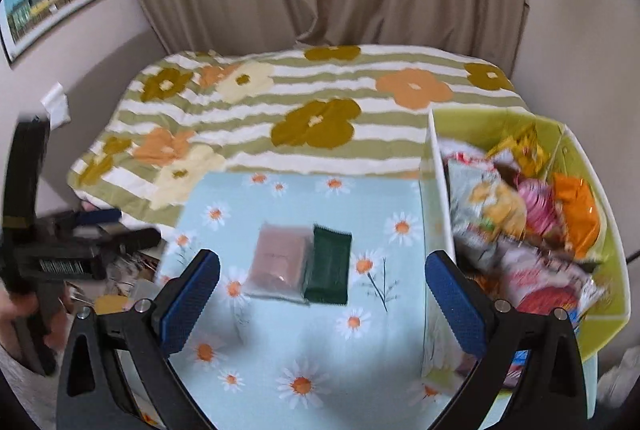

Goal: Organize snacks

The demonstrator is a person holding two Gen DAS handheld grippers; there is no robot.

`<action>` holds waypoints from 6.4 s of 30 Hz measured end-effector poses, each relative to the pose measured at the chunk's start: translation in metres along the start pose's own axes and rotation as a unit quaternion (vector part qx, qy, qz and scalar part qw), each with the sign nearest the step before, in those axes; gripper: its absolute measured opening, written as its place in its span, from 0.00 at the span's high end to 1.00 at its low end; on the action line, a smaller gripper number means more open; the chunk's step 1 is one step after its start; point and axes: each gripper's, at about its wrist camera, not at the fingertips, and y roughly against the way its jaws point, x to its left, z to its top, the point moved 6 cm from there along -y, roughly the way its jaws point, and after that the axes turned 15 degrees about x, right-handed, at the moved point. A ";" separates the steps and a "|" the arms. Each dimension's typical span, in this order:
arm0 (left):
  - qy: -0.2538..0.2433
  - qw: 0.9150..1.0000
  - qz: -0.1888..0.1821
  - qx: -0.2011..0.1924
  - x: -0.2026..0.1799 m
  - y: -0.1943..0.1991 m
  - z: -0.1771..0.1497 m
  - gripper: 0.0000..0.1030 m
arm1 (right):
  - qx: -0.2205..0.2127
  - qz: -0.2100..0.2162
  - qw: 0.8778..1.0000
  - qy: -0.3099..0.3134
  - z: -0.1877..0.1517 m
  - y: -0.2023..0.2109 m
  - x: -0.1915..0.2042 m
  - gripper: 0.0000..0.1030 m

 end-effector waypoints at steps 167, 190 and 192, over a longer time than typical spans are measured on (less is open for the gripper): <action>0.008 0.975 0.044 -0.217 -0.217 0.137 -0.062 0.02 | -0.156 0.003 0.987 -0.025 -0.035 0.177 -0.182 0.00; 0.008 0.948 0.087 -0.307 -0.172 0.200 -0.207 0.00 | -0.208 -0.061 0.976 -0.037 -0.142 0.237 -0.092 0.00; 0.007 0.947 0.088 -0.309 -0.172 0.201 -0.209 0.00 | -0.211 -0.061 0.975 -0.039 -0.144 0.240 -0.090 0.00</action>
